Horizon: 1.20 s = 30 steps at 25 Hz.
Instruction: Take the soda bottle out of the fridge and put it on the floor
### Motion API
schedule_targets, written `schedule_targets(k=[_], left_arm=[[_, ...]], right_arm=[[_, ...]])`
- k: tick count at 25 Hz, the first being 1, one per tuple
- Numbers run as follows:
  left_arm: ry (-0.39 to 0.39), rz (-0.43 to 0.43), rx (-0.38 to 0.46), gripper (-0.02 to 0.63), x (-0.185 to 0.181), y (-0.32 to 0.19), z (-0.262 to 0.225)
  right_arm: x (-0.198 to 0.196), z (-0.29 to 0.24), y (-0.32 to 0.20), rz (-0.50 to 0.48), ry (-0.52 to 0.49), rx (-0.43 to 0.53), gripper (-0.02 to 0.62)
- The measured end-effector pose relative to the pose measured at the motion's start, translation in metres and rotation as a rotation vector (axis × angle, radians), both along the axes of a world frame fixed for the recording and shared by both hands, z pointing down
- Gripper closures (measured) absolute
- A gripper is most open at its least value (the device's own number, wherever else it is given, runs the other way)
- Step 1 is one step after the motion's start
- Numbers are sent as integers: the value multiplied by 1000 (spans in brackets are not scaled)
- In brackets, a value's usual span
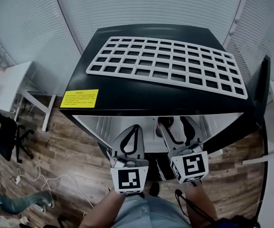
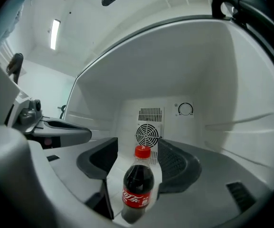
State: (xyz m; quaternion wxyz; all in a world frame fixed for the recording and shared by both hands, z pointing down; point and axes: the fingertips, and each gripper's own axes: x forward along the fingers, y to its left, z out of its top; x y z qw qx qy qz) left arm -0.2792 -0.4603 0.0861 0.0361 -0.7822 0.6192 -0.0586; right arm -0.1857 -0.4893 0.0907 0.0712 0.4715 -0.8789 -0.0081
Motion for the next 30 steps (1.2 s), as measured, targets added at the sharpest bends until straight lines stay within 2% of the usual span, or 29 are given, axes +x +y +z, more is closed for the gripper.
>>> schedule_targets(k=[6, 11, 16, 20, 25, 30], left_arm=[[13, 6, -31, 588, 27, -43, -4], [21, 10, -50, 588, 6, -39, 22], [20, 10, -50, 588, 8, -46, 9], [22, 5, -55, 588, 2, -49, 22], [27, 14, -65, 588, -26, -51, 10], [40, -2, -66, 588, -12, -61, 10]], right_arm=[[19, -4, -52, -7, 31, -36, 321], [-4, 20, -52, -4, 50, -47, 328], [1, 11, -64, 12, 65, -65, 338], [-4, 27, -68, 13, 70, -76, 361], [-37, 18, -71, -14, 97, -87, 392], [-20, 15, -85, 7, 109, -98, 414]])
